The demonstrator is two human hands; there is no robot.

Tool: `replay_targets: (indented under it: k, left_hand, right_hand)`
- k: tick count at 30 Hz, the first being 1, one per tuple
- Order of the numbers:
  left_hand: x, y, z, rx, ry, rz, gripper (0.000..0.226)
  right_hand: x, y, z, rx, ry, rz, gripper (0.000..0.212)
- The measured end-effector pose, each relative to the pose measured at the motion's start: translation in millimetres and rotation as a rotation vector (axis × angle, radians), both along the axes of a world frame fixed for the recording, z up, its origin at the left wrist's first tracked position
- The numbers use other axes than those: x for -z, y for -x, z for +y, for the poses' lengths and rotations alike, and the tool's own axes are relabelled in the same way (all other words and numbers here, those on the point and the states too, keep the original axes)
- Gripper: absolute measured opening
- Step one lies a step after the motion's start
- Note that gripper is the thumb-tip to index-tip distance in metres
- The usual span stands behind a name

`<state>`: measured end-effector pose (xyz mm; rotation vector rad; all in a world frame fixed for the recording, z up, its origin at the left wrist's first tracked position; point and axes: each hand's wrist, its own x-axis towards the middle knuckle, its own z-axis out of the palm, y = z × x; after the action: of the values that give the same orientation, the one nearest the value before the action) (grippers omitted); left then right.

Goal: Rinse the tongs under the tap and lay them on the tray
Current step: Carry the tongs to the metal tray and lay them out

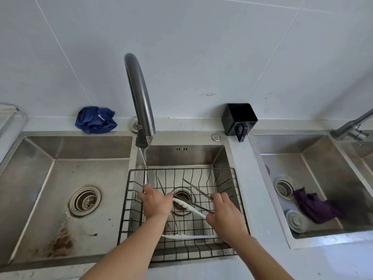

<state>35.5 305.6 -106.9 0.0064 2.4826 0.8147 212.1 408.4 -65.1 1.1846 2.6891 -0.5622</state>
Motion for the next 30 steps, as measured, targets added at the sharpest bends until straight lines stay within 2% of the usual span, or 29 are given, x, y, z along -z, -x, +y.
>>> replay_targets:
  k: [8, 12, 17, 22, 30]
  left_hand:
    - [-27, -3, -9, 0.052, -0.209, 0.125, 0.078]
    - [-50, 1, -23, 0.075, -0.334, 0.190, 0.087]
    - [-83, 23, -64, -0.096, -0.401, 0.203, 0.095]
    - [-106, 54, -129, -0.269, -0.481, 0.253, 0.093]
    - [-132, 104, -251, -0.440, -0.459, 0.348, 0.091]
  right_hand:
    - [-8, 3, -1, -0.007, -0.004, 0.135, 0.047]
    - [-17, 1, -6, -0.010, -0.004, 0.256, 0.048]
    - [-33, 18, -19, -0.041, 0.073, 0.372, 0.046]
    - [-48, 63, -53, -0.164, 0.132, 0.451, 0.046]
    - [-71, 154, -149, -0.356, 0.168, 0.433, 0.049]
